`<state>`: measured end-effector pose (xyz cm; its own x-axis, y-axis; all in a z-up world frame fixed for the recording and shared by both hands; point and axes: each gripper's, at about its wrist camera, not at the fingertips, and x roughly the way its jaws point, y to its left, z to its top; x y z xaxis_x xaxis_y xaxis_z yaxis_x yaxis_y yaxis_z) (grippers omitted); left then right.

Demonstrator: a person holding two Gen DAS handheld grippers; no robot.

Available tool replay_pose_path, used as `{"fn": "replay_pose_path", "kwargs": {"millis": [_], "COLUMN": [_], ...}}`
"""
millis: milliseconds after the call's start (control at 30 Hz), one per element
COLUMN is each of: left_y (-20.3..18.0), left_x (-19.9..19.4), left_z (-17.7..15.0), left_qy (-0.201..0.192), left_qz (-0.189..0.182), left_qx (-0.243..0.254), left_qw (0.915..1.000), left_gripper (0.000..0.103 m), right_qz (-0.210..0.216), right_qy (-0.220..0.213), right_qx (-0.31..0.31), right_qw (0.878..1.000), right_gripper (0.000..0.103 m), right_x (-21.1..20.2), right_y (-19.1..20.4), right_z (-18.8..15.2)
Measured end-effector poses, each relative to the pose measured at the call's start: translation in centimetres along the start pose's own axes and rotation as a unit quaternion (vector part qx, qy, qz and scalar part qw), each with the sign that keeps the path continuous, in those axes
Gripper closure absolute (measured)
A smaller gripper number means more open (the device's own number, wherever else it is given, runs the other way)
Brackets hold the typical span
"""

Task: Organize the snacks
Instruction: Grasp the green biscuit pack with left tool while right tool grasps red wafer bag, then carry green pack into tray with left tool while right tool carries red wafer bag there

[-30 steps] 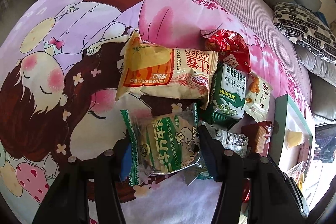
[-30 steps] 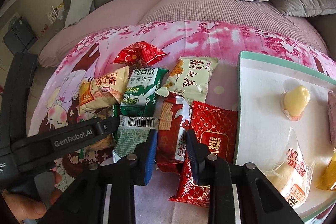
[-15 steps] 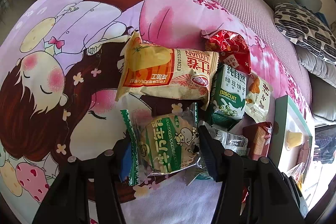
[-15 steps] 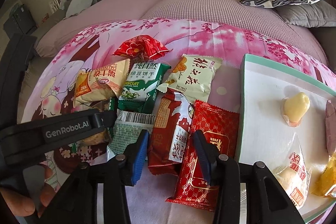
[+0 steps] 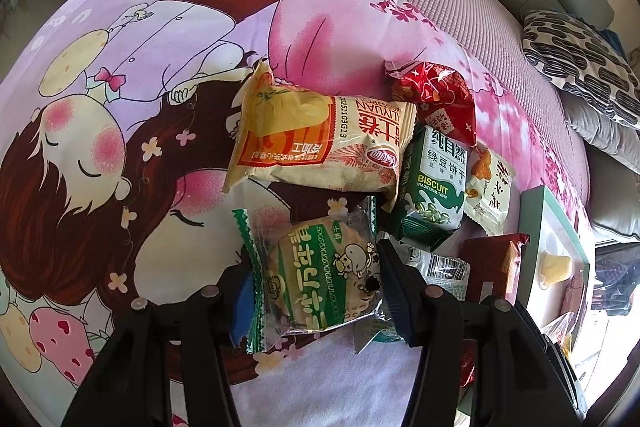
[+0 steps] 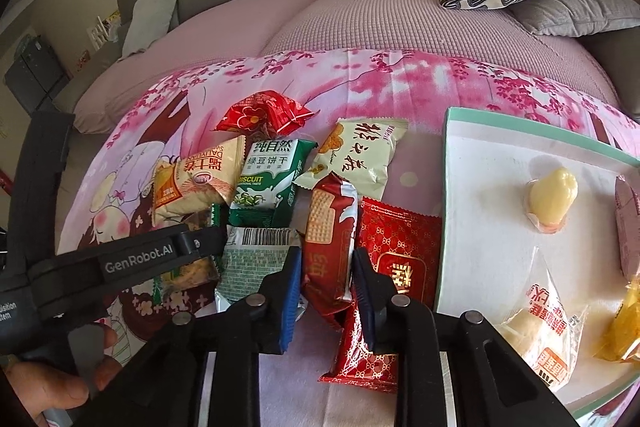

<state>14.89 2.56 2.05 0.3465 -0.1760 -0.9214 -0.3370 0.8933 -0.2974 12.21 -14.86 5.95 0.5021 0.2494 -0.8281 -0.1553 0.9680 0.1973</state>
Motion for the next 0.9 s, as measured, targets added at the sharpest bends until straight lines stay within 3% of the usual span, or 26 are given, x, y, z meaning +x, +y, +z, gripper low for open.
{"fn": "replay_pose_path", "kwargs": {"millis": [500,900], "left_y": [0.3,-0.7], "left_x": [-5.0,-6.6], "left_z": [0.1,0.4], "left_qy": [-0.061,-0.085], "left_qz": [-0.045,-0.052], "left_qx": [-0.005,0.001], "left_qw": [0.9971,0.995], "left_gripper": [0.048,0.048], "right_qz": [0.017,0.025], "right_qy": [-0.044,-0.064], "right_qx": [0.01,0.023], "right_qw": [0.999,0.997], "right_gripper": [0.078,0.078], "right_x": [-4.2,-6.0], "right_y": [-0.3,-1.3], "right_z": [0.7,0.8]}}
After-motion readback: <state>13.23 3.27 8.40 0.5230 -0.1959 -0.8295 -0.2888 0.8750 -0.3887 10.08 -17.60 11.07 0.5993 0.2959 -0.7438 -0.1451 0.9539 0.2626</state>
